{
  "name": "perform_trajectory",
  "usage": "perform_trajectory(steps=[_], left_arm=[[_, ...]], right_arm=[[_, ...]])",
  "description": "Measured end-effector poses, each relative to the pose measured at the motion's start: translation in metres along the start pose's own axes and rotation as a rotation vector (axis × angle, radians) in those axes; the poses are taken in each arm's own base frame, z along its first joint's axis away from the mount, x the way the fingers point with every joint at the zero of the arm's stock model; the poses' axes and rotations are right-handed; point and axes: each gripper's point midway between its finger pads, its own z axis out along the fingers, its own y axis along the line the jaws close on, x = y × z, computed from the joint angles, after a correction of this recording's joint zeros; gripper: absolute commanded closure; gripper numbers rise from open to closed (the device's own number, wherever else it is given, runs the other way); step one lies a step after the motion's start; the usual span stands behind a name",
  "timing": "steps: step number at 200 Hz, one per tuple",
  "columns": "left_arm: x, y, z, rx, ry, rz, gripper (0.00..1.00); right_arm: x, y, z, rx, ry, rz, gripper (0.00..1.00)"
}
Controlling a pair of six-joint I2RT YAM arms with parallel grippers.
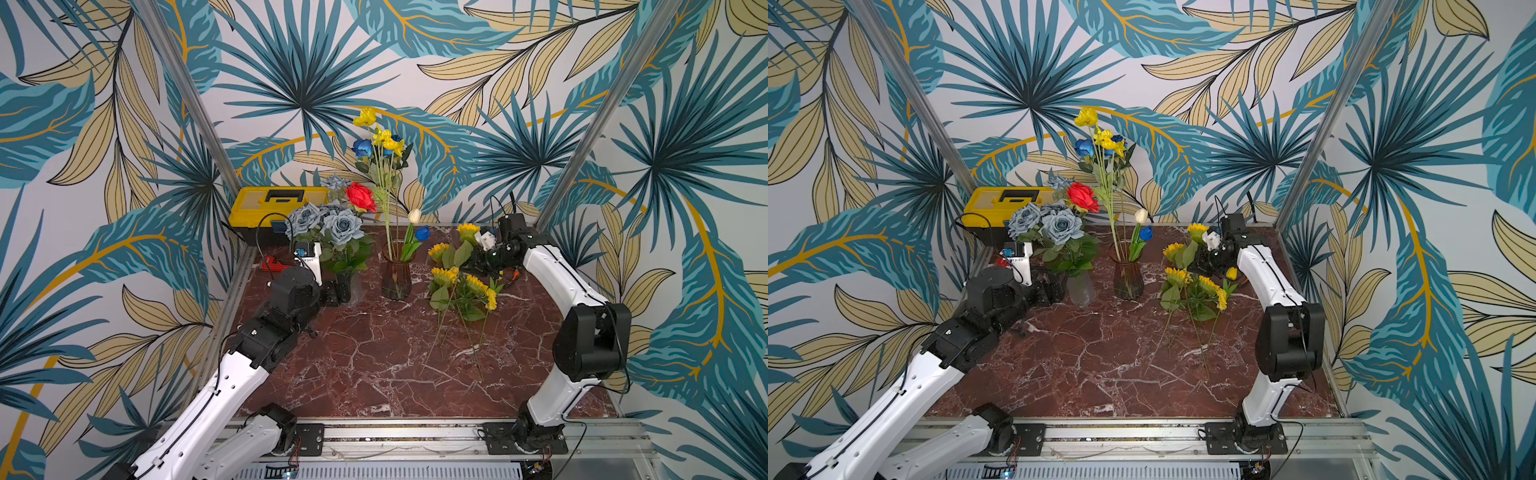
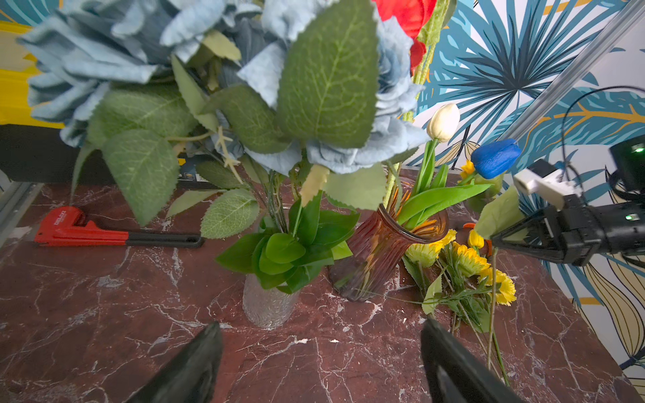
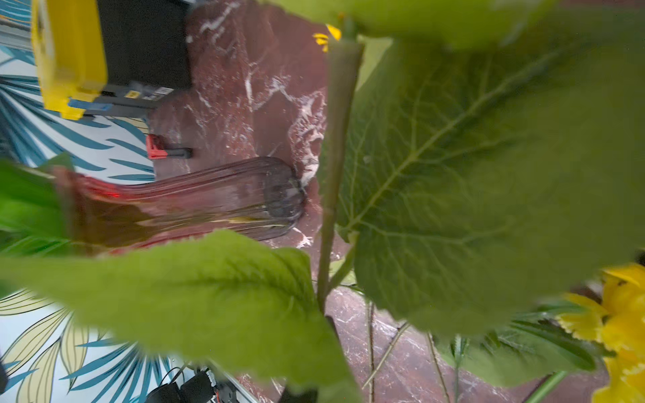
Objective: Pick out yellow flowers from the vase
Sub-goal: Place the flower at the center of the board.
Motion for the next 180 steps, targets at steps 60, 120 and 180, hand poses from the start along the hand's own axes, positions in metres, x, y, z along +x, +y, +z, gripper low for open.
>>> perform_trajectory(steps=[60,120,180], left_arm=[[0.002,0.002,-0.003,0.001,-0.003,-0.001,0.11],[0.003,0.002,-0.003,0.001,-0.003,-0.001,0.11],[0.003,0.002,-0.003,0.001,-0.002,-0.001,0.11]], right_arm=[[0.011,-0.046,0.029,0.160,0.087,0.040,1.00],[0.007,-0.052,0.027,0.196,0.077,0.033,1.00],[0.007,-0.052,0.028,0.196,0.077,0.033,1.00]])
